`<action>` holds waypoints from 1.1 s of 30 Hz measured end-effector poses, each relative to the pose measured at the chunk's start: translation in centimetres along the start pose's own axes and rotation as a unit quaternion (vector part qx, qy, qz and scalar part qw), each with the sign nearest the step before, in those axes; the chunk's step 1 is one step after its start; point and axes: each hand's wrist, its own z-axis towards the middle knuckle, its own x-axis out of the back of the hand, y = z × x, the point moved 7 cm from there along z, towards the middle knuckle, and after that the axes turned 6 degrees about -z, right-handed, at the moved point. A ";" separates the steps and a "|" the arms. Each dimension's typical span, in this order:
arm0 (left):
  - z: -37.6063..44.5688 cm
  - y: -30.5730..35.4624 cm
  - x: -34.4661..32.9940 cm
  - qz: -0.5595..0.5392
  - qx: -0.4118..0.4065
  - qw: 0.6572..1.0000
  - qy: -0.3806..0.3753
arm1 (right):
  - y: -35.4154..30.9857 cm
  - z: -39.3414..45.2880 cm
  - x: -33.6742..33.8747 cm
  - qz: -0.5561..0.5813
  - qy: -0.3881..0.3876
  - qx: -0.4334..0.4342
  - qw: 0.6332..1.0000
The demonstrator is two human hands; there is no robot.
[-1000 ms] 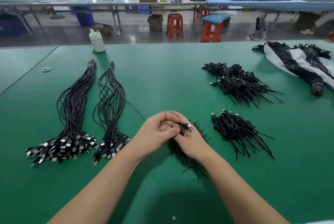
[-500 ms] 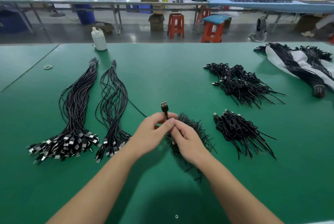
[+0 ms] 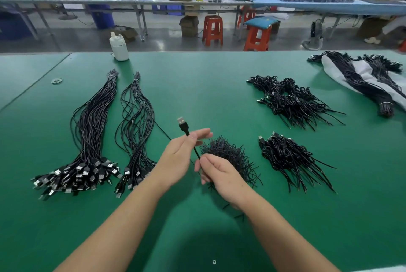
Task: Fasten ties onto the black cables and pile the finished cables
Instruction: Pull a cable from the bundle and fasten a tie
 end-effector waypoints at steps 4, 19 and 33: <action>1.4 1.0 0.9 -0.410 0.027 0.911 0.031 | 2.4 -0.2 -1.7 0.162 -0.027 -0.071 0.984; -4.3 -6.9 -0.2 0.095 0.293 0.919 -0.248 | 4.8 0.0 -2.0 0.403 -0.049 -0.212 0.889; 0.4 -5.5 3.7 -0.533 0.135 0.827 0.120 | 7.6 -2.7 -4.9 0.340 -0.051 -0.210 0.915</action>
